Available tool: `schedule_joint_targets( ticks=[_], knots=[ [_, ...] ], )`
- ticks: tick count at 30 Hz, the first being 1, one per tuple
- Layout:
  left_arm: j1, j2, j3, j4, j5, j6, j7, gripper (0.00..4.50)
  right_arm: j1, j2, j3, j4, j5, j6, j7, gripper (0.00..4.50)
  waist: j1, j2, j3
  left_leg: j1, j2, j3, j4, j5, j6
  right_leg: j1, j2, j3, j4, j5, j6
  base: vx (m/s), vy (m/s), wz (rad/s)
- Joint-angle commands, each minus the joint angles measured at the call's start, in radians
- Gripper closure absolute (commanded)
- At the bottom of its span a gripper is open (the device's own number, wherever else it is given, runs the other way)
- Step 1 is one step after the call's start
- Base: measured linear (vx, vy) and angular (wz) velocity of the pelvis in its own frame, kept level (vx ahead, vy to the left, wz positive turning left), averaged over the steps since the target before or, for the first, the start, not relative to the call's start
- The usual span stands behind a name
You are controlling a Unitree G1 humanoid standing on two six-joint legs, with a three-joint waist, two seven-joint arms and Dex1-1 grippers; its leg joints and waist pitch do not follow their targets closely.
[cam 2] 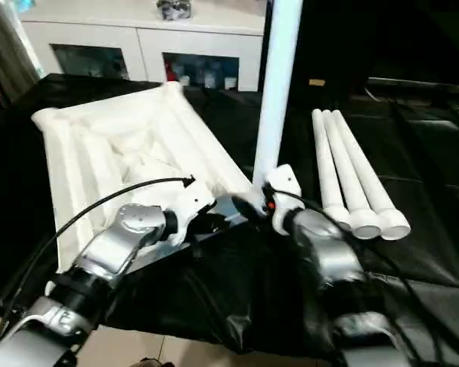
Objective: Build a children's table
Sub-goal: Rotate leg to tighten
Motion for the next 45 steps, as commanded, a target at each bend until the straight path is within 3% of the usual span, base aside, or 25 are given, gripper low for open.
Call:
schedule_joint_targets(
  ticks=[1, 5, 13, 19, 25, 30, 31, 33, 35, 38, 39, 42, 43, 45],
  knots=[
    [0.0, -0.006, -0.035, -0.044, -0.043, -0.047, -0.074, 4.5, 0.009, -0.016, 0.036, -0.067, 0.025, 0.009, 0.095, 0.33, 0.0, -0.013, -0.059, 0.03, 0.052, -0.022, -0.071, -0.217, 0.064, 0.033, -0.049, 0.029, -0.074, -0.093, -0.245, 0.0, 0.0, 0.0],
    [0.005, 0.035, -0.043, -0.057, -0.056, -0.058, -0.149, 4.5, 0.044, -0.089, 0.044, -0.145, 0.059, 0.04, 0.224, 0.33, 0.006, -0.013, -0.06, 0.03, 0.054, -0.022, -0.07, -0.205, 0.077, 0.032, -0.049, 0.03, -0.07, -0.073, -0.251, 0.0, 0.0, 0.0],
    [0.011, 0.093, -0.053, -0.068, -0.079, -0.075, -0.261, 4.5, 0.107, -0.2, 0.084, -0.252, 0.08, 0.093, 0.383, 0.92, 0.011, -0.017, -0.058, 0.032, 0.055, -0.022, -0.07, -0.212, 0.073, 0.032, -0.051, 0.03, -0.072, -0.106, -0.255, 0.0, 0.0, 0.0],
    [0.014, 0.097, -0.054, -0.068, -0.08, -0.077, -0.266, 4.5, 0.113, -0.211, 0.099, -0.259, 0.061, 0.09, 0.387, 1.53, 0.009, -0.02, -0.057, 0.031, 0.054, -0.021, -0.07, -0.213, 0.068, 0.031, -0.053, 0.03, -0.073, -0.127, -0.254, 0.0, 0.0, 0.0],
    [0.021, 0.096, -0.052, -0.068, -0.078, -0.082, -0.259, 4.5, 0.12, -0.206, 0.11, -0.267, 0.058, 0.096, 0.38, 1.79, 0.01, -0.025, -0.059, 0.029, 0.054, -0.021, -0.067, -0.185, 0.081, 0.032, -0.052, 0.03, -0.07, -0.102, -0.255, 0.0, 0.0, 0.0],
    [-0.004, 0.04, -0.018, -0.018, -0.043, -0.062, -0.108, 4.5, 0.108, -0.105, 0.077, -0.189, 0.005, 0.056, 0.172, 1.81, 0.003, -0.024, -0.056, 0.029, 0.052, -0.019, -0.068, -0.187, 0.072, 0.025, -0.051, 0.03, -0.072, -0.123, -0.253, 0.0, 0.0, 0.0],
    [-0.027, 0.002, 0.0, 0.015, -0.023, -0.043, -0.017, 4.5, 0.077, -0.036, 0.046, -0.111, -0.028, 0.046, 0.006, 1.81, 0.0, -0.024, -0.053, 0.032, 0.05, -0.02, -0.071, -0.222, 0.05, 0.023, -0.052, 0.029, -0.078, -0.186, -0.244, 0.0, 0.0, 0.0],
    [-0.035, -0.012, 0.006, 0.026, -0.018, -0.033, 0.012, 4.5, 0.064, -0.013, 0.036, -0.083, -0.035, 0.048, -0.052, 1.81, -0.011, -0.025, -0.053, 0.033, 0.048, -0.025, -0.075, -0.27, 0.011, 0.023, -0.054, 0.028, -0.084, -0.277, -0.224, 0.0, 0.0, 0.0],
    [-0.054, -0.047, 0.021, 0.048, -0.008, -0.012, 0.086, 4.5, 0.034, 0.041, 0.013, -0.024, -0.047, 0.048, -0.178, 1.82, -0.02, -0.022, -0.051, 0.037, 0.049, -0.026, -0.077, -0.315, -0.007, 0.016, -0.052, 0.031, -0.091, -0.317, -0.201, 0.0, 0.0, 0.0],
    [-0.08, -0.102, 0.042, 0.074, -0.006, 0.017, 0.176, 4.5, -0.011, 0.117, -0.005, 0.04, -0.055, 0.069, -0.317, 1.82, -0.023, -0.021, -0.053, 0.031, 0.046, -0.027, -0.079, -0.295, -0.011, 0.019, -0.05, 0.03, -0.089, -0.283, -0.196, 0.0, 0.0, 0.0],
    [-0.096, -0.139, 0.053, 0.092, -0.004, 0.026, 0.23, 4.5, -0.042, 0.17, -0.014, 0.08, -0.067, 0.081, -0.398, 1.82, -0.022, -0.021, -0.056, 0.032, 0.046, -0.027, -0.078, -0.284, -0.007, 0.021, -0.05, 0.03, -0.088, -0.258, -0.198, 0.0, 0.0, 0.0],
    [-0.101, -0.158, 0.054, 0.101, 0.004, 0.015, 0.254, 4.5, -0.061, 0.203, -0.017, 0.106, -0.077, 0.062, -0.423, 1.82, -0.017, -0.021, -0.06, 0.03, 0.046, -0.023, -0.073, -0.225, 0.018, 0.025, -0.049, 0.031, -0.081, -0.158, -0.214, 0.0, 0.0, 0.0],
    [-0.1, -0.165, 0.05, 0.101, 0.007, 0.007, 0.253, 4.5, -0.07, 0.216, -0.015, 0.117, -0.08, 0.049, -0.424, 1.26, -0.017, -0.022, -0.062, 0.025, 0.045, -0.023, -0.07, -0.194, 0.034, 0.029, -0.05, 0.031, -0.076, -0.108, -0.221, 0.0, 0.0, 0.0],
    [-0.097, -0.164, 0.037, 0.099, 0.014, -0.006, 0.248, 4.5, -0.08, 0.224, -0.008, 0.129, -0.078, 0.025, -0.414, 1.05, -0.015, -0.023, -0.064, 0.024, 0.044, -0.021, -0.066, -0.154, 0.057, 0.032, -0.048, 0.028, -0.069, -0.051, -0.233, 0.0, 0.0, 0.0]
  ],
)
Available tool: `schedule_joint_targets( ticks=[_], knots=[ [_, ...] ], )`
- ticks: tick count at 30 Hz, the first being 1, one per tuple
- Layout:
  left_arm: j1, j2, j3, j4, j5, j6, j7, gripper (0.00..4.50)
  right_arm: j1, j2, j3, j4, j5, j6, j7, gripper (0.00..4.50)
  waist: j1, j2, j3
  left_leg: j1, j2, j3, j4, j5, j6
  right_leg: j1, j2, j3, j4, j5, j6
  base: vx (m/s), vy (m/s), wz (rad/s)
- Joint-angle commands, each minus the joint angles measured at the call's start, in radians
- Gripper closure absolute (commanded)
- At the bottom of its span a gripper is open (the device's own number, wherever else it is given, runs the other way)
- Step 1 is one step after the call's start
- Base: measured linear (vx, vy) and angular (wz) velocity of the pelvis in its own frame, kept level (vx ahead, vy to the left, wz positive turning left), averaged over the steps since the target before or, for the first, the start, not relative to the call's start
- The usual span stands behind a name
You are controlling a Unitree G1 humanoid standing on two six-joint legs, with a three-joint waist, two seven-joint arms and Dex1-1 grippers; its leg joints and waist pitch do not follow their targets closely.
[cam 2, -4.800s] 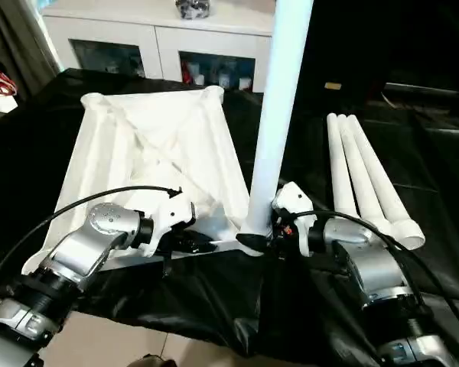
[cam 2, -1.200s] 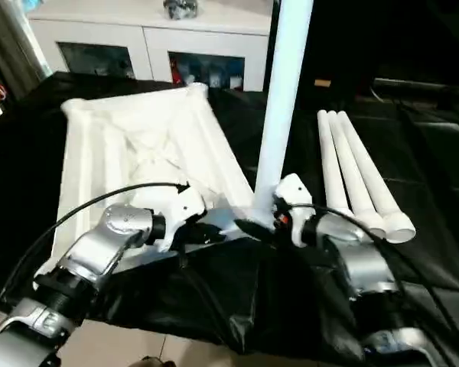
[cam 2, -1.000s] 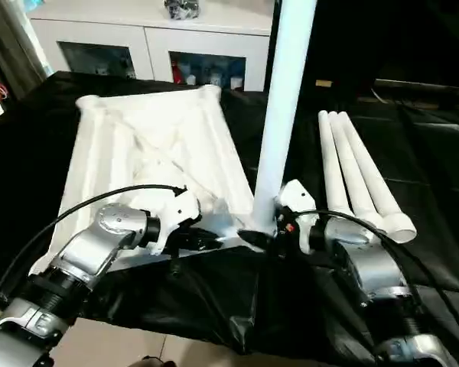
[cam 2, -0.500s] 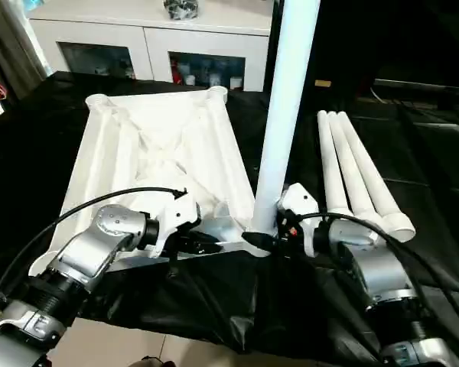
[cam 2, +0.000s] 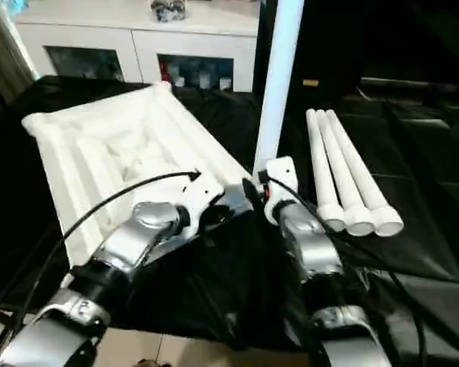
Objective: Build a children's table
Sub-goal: Rotate leg to tighten
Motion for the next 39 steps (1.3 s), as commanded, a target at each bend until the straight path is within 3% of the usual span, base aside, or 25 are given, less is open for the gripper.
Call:
schedule_joint_targets(
  ticks=[1, 6, 10, 18, 23, 32, 36, 39],
  knots=[
    [-0.022, -0.034, -0.021, -0.026, -0.025, -0.058, -0.015, 4.5, 0.011, 0.046, 0.062, 0.034, 0.006, 0.01, 0.051, 0.91, 0.004, -0.018, -0.064, 0.023, 0.044, -0.021, -0.065, -0.147, 0.07, 0.032, -0.05, 0.028, -0.069, -0.037, -0.24, 0.0, 0.0, 0.0],
    [-0.002, 0.001, -0.037, -0.055, -0.034, -0.076, -0.083, 4.5, 0.022, 0.009, 0.076, 0.013, 0.008, 0.005, 0.128, 0.49, 0.004, -0.017, -0.06, 0.025, 0.047, -0.022, -0.068, -0.182, 0.073, 0.033, -0.049, 0.027, -0.074, -0.089, -0.24, 0.0, 0.0, 0.0],
    [0.019, 0.052, -0.053, -0.077, -0.04, -0.103, -0.169, 4.5, 0.049, -0.067, 0.088, -0.041, 0.028, -0.011, 0.277, 0.49, 0.006, -0.013, -0.06, 0.026, 0.05, -0.023, -0.07, -0.199, 0.065, 0.034, -0.049, 0.028, -0.074, -0.091, -0.24, 0.0, 0.0, 0.0],
    [0.038, 0.141, -0.074, -0.104, -0.065, -0.149, -0.339, 4.5, 0.124, -0.227, 0.125, -0.19, 0.083, -0.007, 0.583, 0.49, 0.021, -0.014, -0.06, 0.027, 0.052, -0.022, -0.067, -0.192, 0.084, 0.036, -0.05, 0.029, -0.07, -0.056, -0.253, 0.0, 0.0, 0.0],
    [0.041, 0.187, -0.079, -0.109, -0.075, -0.169, -0.416, 4.5, 0.176, -0.31, 0.152, -0.282, 0.128, 0.045, 0.734, 0.86, 0.028, -0.011, -0.06, 0.03, 0.054, -0.022, -0.068, -0.199, 0.082, 0.033, -0.049, 0.028, -0.068, -0.064, -0.262, 0.0, 0.0, 0.0],
    [0.039, 0.195, -0.075, -0.105, -0.084, -0.172, -0.439, 4.5, 0.189, -0.317, 0.156, -0.31, 0.135, 0.067, 0.76, 1.65, 0.026, -0.012, -0.059, 0.03, 0.054, -0.022, -0.07, -0.208, 0.063, 0.032, -0.05, 0.029, -0.07, -0.082, -0.264, 0.0, 0.0, 0.0],
    [0.04, 0.182, -0.072, -0.101, -0.08, -0.161, -0.411, 4.5, 0.194, -0.28, 0.152, -0.31, 0.126, 0.076, 0.699, 1.75, 0.027, -0.012, -0.061, 0.029, 0.053, -0.022, -0.068, -0.187, 0.073, 0.033, -0.05, 0.028, -0.066, -0.049, -0.269, 0.0, 0.0, 0.0],
    [0.034, 0.161, -0.064, -0.086, -0.066, -0.146, -0.356, 4.5, 0.183, -0.243, 0.143, -0.277, 0.098, 0.059, 0.614, 1.78, 0.021, -0.012, -0.058, 0.03, 0.052, -0.021, -0.07, -0.205, 0.06, 0.029, -0.05, 0.029, -0.07, -0.078, -0.269, 0.0, 0.0, 0.0]
  ],
)
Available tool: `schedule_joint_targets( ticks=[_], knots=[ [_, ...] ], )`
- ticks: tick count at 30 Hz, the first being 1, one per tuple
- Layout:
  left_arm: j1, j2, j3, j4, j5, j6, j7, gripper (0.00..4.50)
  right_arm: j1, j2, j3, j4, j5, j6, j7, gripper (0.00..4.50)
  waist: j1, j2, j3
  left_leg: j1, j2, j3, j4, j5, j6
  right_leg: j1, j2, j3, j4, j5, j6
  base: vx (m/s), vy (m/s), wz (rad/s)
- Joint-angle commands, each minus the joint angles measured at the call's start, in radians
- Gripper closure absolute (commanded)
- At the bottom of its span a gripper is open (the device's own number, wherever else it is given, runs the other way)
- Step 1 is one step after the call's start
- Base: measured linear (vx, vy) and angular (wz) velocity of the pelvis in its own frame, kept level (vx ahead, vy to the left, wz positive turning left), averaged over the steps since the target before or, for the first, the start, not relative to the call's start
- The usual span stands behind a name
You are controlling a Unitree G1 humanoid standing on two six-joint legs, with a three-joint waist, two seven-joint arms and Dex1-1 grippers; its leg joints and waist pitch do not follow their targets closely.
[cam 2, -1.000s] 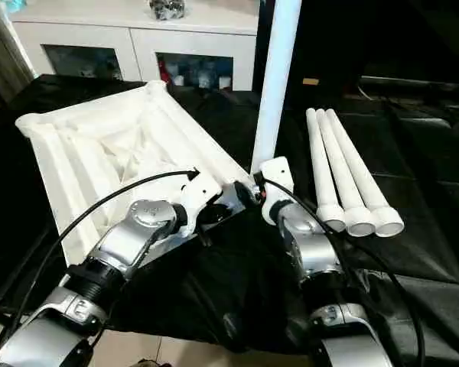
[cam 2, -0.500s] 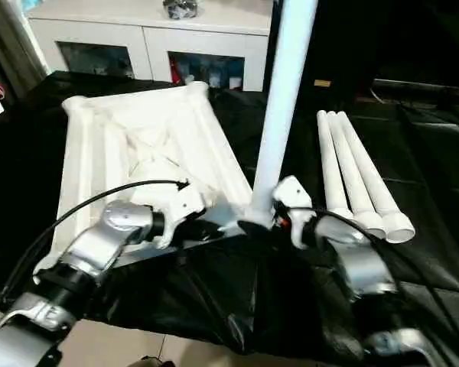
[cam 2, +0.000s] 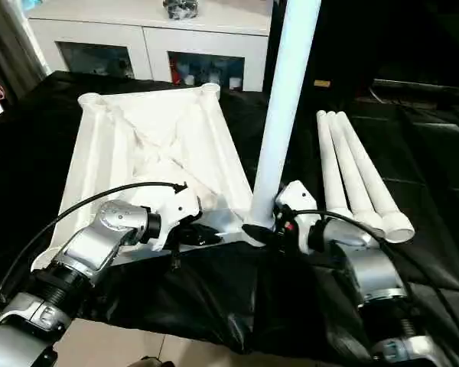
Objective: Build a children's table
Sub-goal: Rotate leg to tighten
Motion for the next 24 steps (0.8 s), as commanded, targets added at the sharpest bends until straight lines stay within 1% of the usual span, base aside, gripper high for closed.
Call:
schedule_joint_targets(
  ticks=[1, 2, 3, 4, 5, 6, 7, 9, 10, 11, 12, 13, 14, 16, 19, 20, 22, 23, 24],
  knots=[
    [-0.026, -0.051, 0.001, -0.006, 0.005, 0.005, 0.062, 4.5, -0.012, 0.049, 0.046, 0.01, -0.021, -0.019, -0.046, 1.78, -0.003, -0.011, -0.059, 0.032, 0.052, -0.022, -0.073, -0.225, 0.048, 0.029, -0.052, 0.029, -0.074, -0.119, -0.262, 0.0, 0.0, 0.0],
    [-0.035, -0.072, 0.009, 0.011, 0.017, 0.02, 0.115, 4.5, -0.026, 0.079, 0.038, 0.045, -0.044, -0.032, -0.12, 1.78, -0.005, -0.01, -0.057, 0.032, 0.052, -0.023, -0.075, -0.245, 0.034, 0.028, -0.052, 0.03, -0.078, -0.154, -0.252, 0.0, 0.0, 0.0],
    [-0.035, -0.072, 0.009, 0.011, 0.017, 0.02, 0.115, 4.5, -0.026, 0.079, 0.038, 0.045, -0.044, -0.032, -0.12, 1.78, -0.007, -0.01, -0.057, 0.033, 0.052, -0.023, -0.076, -0.257, 0.026, 0.026, -0.051, 0.03, -0.079, -0.169, -0.25, 0.0, 0.0, 0.0],
    [-0.053, -0.129, 0.031, 0.044, 0.034, 0.067, 0.234, 4.5, -0.065, 0.16, 0.005, 0.123, -0.073, -0.031, -0.297, 1.79, -0.011, -0.009, -0.056, 0.035, 0.051, -0.025, -0.079, -0.277, 0.01, 0.025, -0.05, 0.029, -0.08, -0.198, -0.24, 0.0, 0.0, 0.0],
    [-0.064, -0.181, 0.048, 0.063, 0.04, 0.104, 0.324, 4.5, -0.101, 0.236, -0.031, 0.182, -0.077, -0.016, -0.443, 1.79, -0.022, -0.006, -0.052, 0.036, 0.049, -0.024, -0.082, -0.301, -0.013, 0.017, -0.05, 0.031, -0.082, -0.23, -0.241, 0.0, 0.0, 0.0],
    [-0.064, -0.181, 0.048, 0.063, 0.04, 0.104, 0.324, 4.5, -0.101, 0.236, -0.031, 0.182, -0.077, -0.016, -0.443, 1.79, -0.028, -0.008, -0.053, 0.036, 0.048, -0.027, -0.082, -0.31, -0.024, 0.017, -0.051, 0.03, -0.083, -0.251, -0.239, 0.0, 0.0, 0.0],
    [-0.068, -0.216, 0.052, 0.071, 0.043, 0.116, 0.379, 4.5, -0.123, 0.28, -0.034, 0.211, -0.093, -0.015, -0.521, 1.79, -0.029, -0.01, -0.055, 0.035, 0.047, -0.031, -0.083, -0.318, -0.028, 0.023, -0.052, 0.028, -0.087, -0.277, -0.22, 0.0, 0.0, 0.0],
    [-0.069, -0.238, 0.049, 0.071, 0.046, 0.118, 0.404, 4.5, -0.138, 0.307, -0.018, 0.229, -0.115, -0.028, -0.557, 1.79, -0.029, -0.009, -0.055, 0.034, 0.047, -0.029, -0.082, -0.311, -0.021, 0.019, -0.05, 0.03, -0.091, -0.258, -0.208, 0.0, 0.0, 0.0],
    [-0.069, -0.245, 0.047, 0.07, 0.048, 0.118, 0.41, 4.5, -0.143, 0.315, -0.01, 0.234, -0.123, -0.035, -0.564, 1.79, -0.027, -0.012, -0.058, 0.033, 0.046, -0.027, -0.079, -0.295, -0.007, 0.021, -0.05, 0.031, -0.09, -0.231, -0.206, 0.0, 0.0, 0.0],
    [-0.068, -0.252, 0.045, 0.067, 0.049, 0.117, 0.413, 4.5, -0.147, 0.324, -0.001, 0.239, -0.128, -0.041, -0.561, 1.79, -0.024, -0.011, -0.059, 0.03, 0.044, -0.025, -0.077, -0.273, 0.008, 0.023, -0.05, 0.031, -0.089, -0.204, -0.205, 0.0, 0.0, 0.0],
    [-0.067, -0.254, 0.043, 0.064, 0.049, 0.115, 0.407, 4.5, -0.147, 0.327, 0.001, 0.238, -0.127, -0.044, -0.554, 1.79, -0.023, -0.011, -0.06, 0.028, 0.045, -0.025, -0.077, -0.259, 0.014, 0.025, -0.05, 0.031, -0.087, -0.188, -0.205, 0.0, 0.0, 0.0],
    [-0.063, -0.256, 0.037, 0.055, 0.047, 0.108, 0.391, 4.5, -0.147, 0.333, 0.007, 0.235, -0.123, -0.052, -0.532, 1.45, -0.02, -0.014, -0.061, 0.025, 0.044, -0.024, -0.074, -0.229, 0.028, 0.029, -0.051, 0.031, -0.083, -0.154, -0.209, 0.0, 0.0, 0.0],
    [-0.057, -0.25, 0.031, 0.043, 0.043, 0.1, 0.366, 4.5, -0.145, 0.33, 0.006, 0.226, -0.112, -0.053, -0.506, 1.1, -0.019, -0.013, -0.062, 0.025, 0.045, -0.024, -0.073, -0.208, 0.041, 0.029, -0.05, 0.03, -0.081, -0.128, -0.214, 0.0, 0.0, 0.0],
    [-0.05, -0.24, 0.024, 0.029, 0.042, 0.089, 0.339, 4.5, -0.142, 0.325, 0.0, 0.22, -0.1, -0.058, -0.474, 1.07, -0.02, -0.014, -0.061, 0.024, 0.045, -0.023, -0.073, -0.2, 0.05, 0.03, -0.049, 0.028, -0.08, -0.116, -0.221, 0.0, 0.0, 0.0],
    [-0.041, -0.225, 0.021, 0.014, 0.046, 0.092, 0.321, 4.5, -0.143, 0.314, -0.005, 0.226, -0.1, -0.073, -0.456, 0.71, -0.022, -0.012, -0.059, 0.025, 0.047, -0.024, -0.075, -0.222, 0.051, 0.03, -0.05, 0.028, -0.081, -0.141, -0.224, 0.0, 0.0, 0.0],
    [-0.035, -0.213, 0.016, 0.004, 0.043, 0.09, 0.308, 4.5, -0.143, 0.301, -0.002, 0.224, -0.104, -0.084, -0.446, 0.64, -0.024, -0.012, -0.059, 0.025, 0.047, -0.025, -0.077, -0.233, 0.047, 0.029, -0.05, 0.028, -0.083, -0.156, -0.223, 0.0, 0.0, 0.0],
    [-0.025, -0.192, 0.011, -0.015, 0.035, 0.087, 0.279, 4.5, -0.139, 0.273, 0.004, 0.214, -0.109, -0.094, -0.42, 0.58, -0.025, -0.012, -0.06, 0.023, 0.048, -0.025, -0.076, -0.23, 0.048, 0.031, -0.051, 0.028, -0.081, -0.151, -0.223, 0.0, 0.0, 0.0],
    [-0.016, -0.165, 0.011, -0.029, 0.028, 0.082, 0.243, 4.5, -0.129, 0.229, 0.01, 0.189, -0.103, -0.091, -0.358, 0.58, -0.022, -0.012, -0.06, 0.025, 0.047, -0.024, -0.073, -0.22, 0.053, 0.031, -0.05, 0.029, -0.081, -0.138, -0.224, 0.0, 0.0, 0.0],
    [-0.011, -0.153, 0.009, -0.037, 0.025, 0.078, 0.223, 4.5, -0.123, 0.209, 0.015, 0.176, -0.101, -0.091, -0.326, 0.58, -0.022, -0.012, -0.06, 0.025, 0.048, -0.024, -0.073, -0.214, 0.057, 0.031, -0.05, 0.029, -0.081, -0.128, -0.226, 0.0, 0.0, 0.0]
  ],
)
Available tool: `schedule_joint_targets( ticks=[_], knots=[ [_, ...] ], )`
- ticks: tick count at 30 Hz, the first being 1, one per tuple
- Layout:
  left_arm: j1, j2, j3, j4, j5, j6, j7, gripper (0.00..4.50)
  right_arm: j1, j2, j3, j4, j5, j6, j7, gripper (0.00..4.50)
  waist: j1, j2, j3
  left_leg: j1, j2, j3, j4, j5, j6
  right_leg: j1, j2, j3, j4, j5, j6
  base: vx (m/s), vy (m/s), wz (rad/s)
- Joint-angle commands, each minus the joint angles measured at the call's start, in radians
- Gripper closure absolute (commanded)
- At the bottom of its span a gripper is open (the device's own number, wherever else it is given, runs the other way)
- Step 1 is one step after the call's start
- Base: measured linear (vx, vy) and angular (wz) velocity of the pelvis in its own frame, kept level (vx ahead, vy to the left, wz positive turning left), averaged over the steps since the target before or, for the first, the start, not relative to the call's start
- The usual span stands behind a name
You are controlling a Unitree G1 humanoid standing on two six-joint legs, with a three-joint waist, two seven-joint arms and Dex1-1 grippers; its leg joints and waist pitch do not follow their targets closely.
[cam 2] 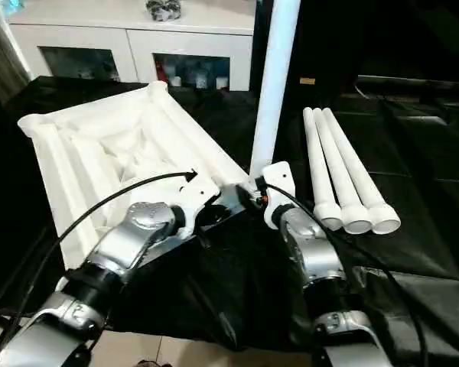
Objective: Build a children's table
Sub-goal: Rotate leg to tighten
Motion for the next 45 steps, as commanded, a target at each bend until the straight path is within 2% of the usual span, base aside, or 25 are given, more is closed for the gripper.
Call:
schedule_joint_targets(
  ticks=[1, 4, 6, 7, 9, 12, 13, 14, 17, 20, 22, 24, 27, 30, 31, 32, 33, 34, 35, 38, 42, 43, 45],
  knots=[
    [0.005, -0.01, -0.034, -0.042, -0.038, -0.047, -0.06, 4.5, 0.009, 0.004, 0.069, -0.034, 0.007, -0.005, 0.091, 0.58, 0.006, -0.015, -0.059, 0.024, 0.048, -0.023, -0.068, -0.203, 0.064, 0.034, -0.049, 0.03, -0.076, -0.108, -0.228, 0.0, 0.0, 0.0],
    [0.02, 0.036, -0.041, -0.063, -0.048, -0.062, -0.13, 4.5, 0.043, -0.08, 0.087, -0.099, 0.022, -0.003, 0.229, 0.58, 0.006, -0.015, -0.061, 0.024, 0.049, -0.022, -0.066, -0.181, 0.078, 0.036, -0.048, 0.029, -0.07, -0.06, -0.242, 0.0, 0.0, 0.0],
    [0.024, 0.045, -0.044, -0.07, -0.051, -0.068, -0.147, 4.5, 0.05, -0.096, 0.088, -0.112, 0.027, -0.002, 0.258, 0.58, 0.009, -0.015, -0.061, 0.025, 0.049, -0.021, -0.065, -0.177, 0.088, 0.036, -0.048, 0.028, -0.069, -0.047, -0.25, 0.0, 0.0, 0.0],
    [0.037, 0.074, -0.053, -0.093, -0.067, -0.076, -0.206, 4.5, 0.07, -0.141, 0.092, -0.148, 0.046, 0.006, 0.338, 0.58, 0.013, -0.016, -0.061, 0.025, 0.05, -0.022, -0.064, -0.18, 0.091, 0.037, -0.05, 0.028, -0.07, -0.052, -0.251, 0.0, 0.0, 0.0],
    [0.047, 0.095, -0.061, -0.113, -0.077, -0.082, -0.249, 4.5, 0.083, -0.174, 0.097, -0.172, 0.063, 0.012, 0.396, 0.58, 0.014, -0.017, -0.06, 0.024, 0.052, -0.022, -0.065, -0.185, 0.097, 0.038, -0.05, 0.029, -0.07, -0.061, -0.252, 0.0, 0.0, 0.0],
    [0.058, 0.12, -0.067, -0.137, -0.092, -0.085, -0.304, 4.5, 0.102, -0.214, 0.107, -0.21, 0.084, 0.029, 0.467, 0.58, 0.018, -0.016, -0.057, 0.029, 0.054, -0.021, -0.068, -0.206, 0.087, 0.033, -0.049, 0.029, -0.073, -0.098, -0.255, 0.0, 0.0, 0.0],
    [0.058, 0.12, -0.067, -0.137, -0.092, -0.085, -0.304, 4.5, 0.102, -0.214, 0.107, -0.21, 0.084, 0.029, 0.467, 0.58, 0.02, -0.016, -0.057, 0.029, 0.054, -0.022, -0.069, -0.215, 0.081, 0.034, -0.049, 0.029, -0.073, -0.112, -0.252, 0.0, 0.0, 0.0],
    [0.06, 0.126, -0.07, -0.142, -0.094, -0.086, -0.317, 4.5, 0.105, -0.222, 0.108, -0.218, 0.09, 0.034, 0.482, 0.83, 0.02, -0.015, -0.057, 0.031, 0.054, -0.022, -0.07, -0.223, 0.074, 0.032, -0.049, 0.03, -0.073, -0.12, -0.251, 0.0, 0.0, 0.0],
    [0.065, 0.146, -0.081, -0.153, -0.101, -0.084, -0.357, 4.5, 0.114, -0.236, 0.106, -0.241, 0.109, 0.048, 0.525, 0.96, 0.022, -0.016, -0.056, 0.031, 0.054, -0.022, -0.071, -0.233, 0.066, 0.032, -0.05, 0.031, -0.074, -0.13, -0.249, 0.0, 0.0, 0.0],
    [0.066, 0.157, -0.089, -0.153, -0.101, -0.089, -0.38, 4.5, 0.119, -0.241, 0.116, -0.25, 0.118, 0.062, 0.553, 1.32, 0.023, -0.017, -0.058, 0.03, 0.053, -0.021, -0.069, -0.211, 0.067, 0.031, -0.05, 0.031, -0.072, -0.111, -0.25, 0.0, 0.0, 0.0],
    [0.065, 0.158, -0.09, -0.153, -0.1, -0.091, -0.385, 4.5, 0.121, -0.242, 0.12, -0.253, 0.116, 0.066, 0.559, 1.36, 0.025, -0.017, -0.058, 0.03, 0.053, -0.021, -0.068, -0.201, 0.069, 0.032, -0.05, 0.031, -0.07, -0.099, -0.253, 0.0, 0.0, 0.0],
    [0.064, 0.158, -0.087, -0.152, -0.102, -0.09, -0.385, 4.5, 0.122, -0.241, 0.122, -0.254, 0.119, 0.07, 0.561, 1.67, 0.025, -0.017, -0.059, 0.03, 0.053, -0.021, -0.067, -0.194, 0.07, 0.032, -0.05, 0.03, -0.068, -0.088, -0.255, 0.0, 0.0, 0.0],
    [0.064, 0.161, -0.089, -0.15, -0.103, -0.09, -0.386, 4.5, 0.133, -0.24, 0.134, -0.27, 0.128, 0.096, 0.578, 1.75, 0.027, -0.02, -0.059, 0.03, 0.053, -0.02, -0.066, -0.185, 0.075, 0.033, -0.05, 0.03, -0.068, -0.083, -0.254, 0.0, 0.0, 0.0],
    [0.062, 0.152, -0.083, -0.142, -0.097, -0.083, -0.364, 4.5, 0.14, -0.212, 0.122, -0.263, 0.123, 0.09, 0.534, 1.77, 0.028, -0.019, -0.059, 0.03, 0.053, -0.02, -0.066, -0.186, 0.076, 0.032, -0.051, 0.03, -0.069, -0.093, -0.253, 0.0, 0.0, 0.0],
    [0.049, 0.121, -0.066, -0.108, -0.079, -0.074, -0.291, 4.5, 0.127, -0.169, 0.101, -0.22, 0.091, 0.072, 0.426, 1.77, 0.027, -0.019, -0.058, 0.031, 0.053, -0.02, -0.067, -0.196, 0.069, 0.03, -0.05, 0.03, -0.07, -0.111, -0.251, 0.0, 0.0, 0.0],
    [0.049, 0.121, -0.066, -0.108, -0.079, -0.074, -0.291, 4.5, 0.127, -0.169, 0.101, -0.22, 0.091, 0.072, 0.426, 1.77, 0.022, -0.02, -0.054, 0.029, 0.051, -0.02, -0.07, -0.216, 0.056, 0.027, -0.05, 0.031, -0.074, -0.143, -0.247, 0.0, 0.0, 0.0],
    [0.034, 0.095, -0.051, -0.074, -0.064, -0.068, -0.229, 4.5, 0.113, -0.138, 0.087, -0.184, 0.07, 0.066, 0.348, 1.78, 0.023, -0.021, -0.055, 0.03, 0.051, -0.022, -0.071, -0.227, 0.048, 0.03, -0.051, 0.03, -0.076, -0.164, -0.241, 0.0, 0.0, 0.0],
    [0.034, 0.095, -0.051, -0.073, -0.064, -0.068, -0.228, 4.5, 0.113, -0.138, 0.087, -0.184, 0.07, 0.066, 0.346, 1.78, 0.018, -0.019, -0.053, 0.034, 0.051, -0.021, -0.073, -0.251, 0.032, 0.024, -0.05, 0.031, -0.08, -0.199, -0.235, 0.0, 0.0, 0.0],
    [0.018, 0.07, -0.039, -0.041, -0.05, -0.058, -0.168, 4.5, 0.099, -0.111, 0.076, -0.151, 0.053, 0.057, 0.276, 1.78, 0.016, -0.021, -0.051, 0.034, 0.049, -0.022, -0.075, -0.278, 0.016, 0.024, -0.051, 0.031, -0.084, -0.246, -0.223, 0.0, 0.0, 0.0],
    [-0.027, -0.01, -0.007, 0.032, -0.025, -0.022, -0.006, 4.5, 0.051, -0.013, 0.029, -0.062, 0.025, 0.069, 0.043, 1.78, 0.008, -0.019, -0.051, 0.036, 0.047, -0.026, -0.077, -0.307, -0.018, 0.02, -0.053, 0.032, -0.089, -0.301, -0.201, 0.0, 0.0, 0.0],
    [-0.063, -0.095, 0.006, 0.062, -0.02, -0.006, 0.102, 4.5, 0.004, 0.098, 0.013, 0.002, -0.01, 0.074, -0.16, 1.78, 0.001, -0.019, -0.054, 0.033, 0.045, -0.028, -0.079, -0.296, -0.017, 0.021, -0.05, 0.031, -0.091, -0.282, -0.187, 0.0, 0.0, 0.0],
    [-0.064, -0.102, 0.003, 0.061, -0.02, -0.011, 0.102, 4.5, -0.001, 0.112, 0.015, 0.006, -0.011, 0.068, -0.166, 1.78, 0.002, -0.017, -0.056, 0.033, 0.046, -0.028, -0.077, -0.284, -0.01, 0.021, -0.051, 0.032, -0.09, -0.255, -0.188, 0.0, 0.0, 0.0],
    [-0.064, -0.109, -0.004, 0.059, -0.019, -0.023, 0.091, 4.5, -0.007, 0.127, 0.021, 0.013, -0.017, 0.05, -0.165, 1.78, 0.003, -0.018, -0.058, 0.027, 0.044, -0.026, -0.075, -0.255, 0.009, 0.025, -0.05, 0.032, -0.086, -0.203, -0.192, 0.0, 0.0, 0.0]
  ],
)
